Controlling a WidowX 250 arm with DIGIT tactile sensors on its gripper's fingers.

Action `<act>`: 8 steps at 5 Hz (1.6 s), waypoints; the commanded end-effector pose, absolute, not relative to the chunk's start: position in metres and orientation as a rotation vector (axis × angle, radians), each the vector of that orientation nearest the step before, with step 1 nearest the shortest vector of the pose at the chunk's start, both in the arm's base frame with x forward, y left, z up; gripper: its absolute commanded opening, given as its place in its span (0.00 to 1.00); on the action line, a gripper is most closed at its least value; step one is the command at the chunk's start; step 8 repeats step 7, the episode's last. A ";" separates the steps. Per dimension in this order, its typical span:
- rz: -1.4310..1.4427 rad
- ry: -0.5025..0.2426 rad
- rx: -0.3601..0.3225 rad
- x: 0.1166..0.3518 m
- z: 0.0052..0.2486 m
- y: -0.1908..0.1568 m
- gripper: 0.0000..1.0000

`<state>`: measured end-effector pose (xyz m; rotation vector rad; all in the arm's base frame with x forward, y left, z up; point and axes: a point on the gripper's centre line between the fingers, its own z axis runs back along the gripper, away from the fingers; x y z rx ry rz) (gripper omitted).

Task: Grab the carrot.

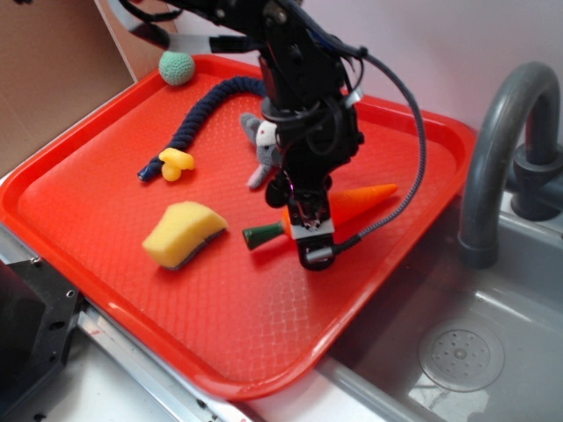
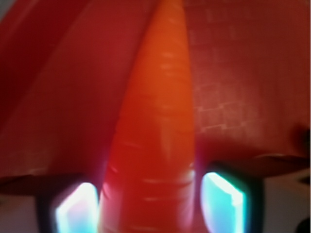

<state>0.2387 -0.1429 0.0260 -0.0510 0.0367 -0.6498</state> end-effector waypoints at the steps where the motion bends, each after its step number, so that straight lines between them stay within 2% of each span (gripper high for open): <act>1: -0.600 0.025 0.027 0.221 0.030 -0.149 0.00; 2: -0.341 -0.159 0.143 0.212 0.077 -0.103 0.00; 3: -0.085 -0.207 0.115 0.208 0.123 -0.074 0.00; 4: 0.165 -0.209 0.142 0.191 0.173 -0.060 0.00; 5: 0.423 -0.242 0.084 0.166 0.215 -0.039 0.00; 6: 0.632 -0.262 0.034 0.156 0.217 -0.038 0.00; 7: 0.635 -0.188 -0.003 0.160 0.208 -0.041 0.00; 8: 0.635 -0.188 -0.003 0.160 0.208 -0.041 0.00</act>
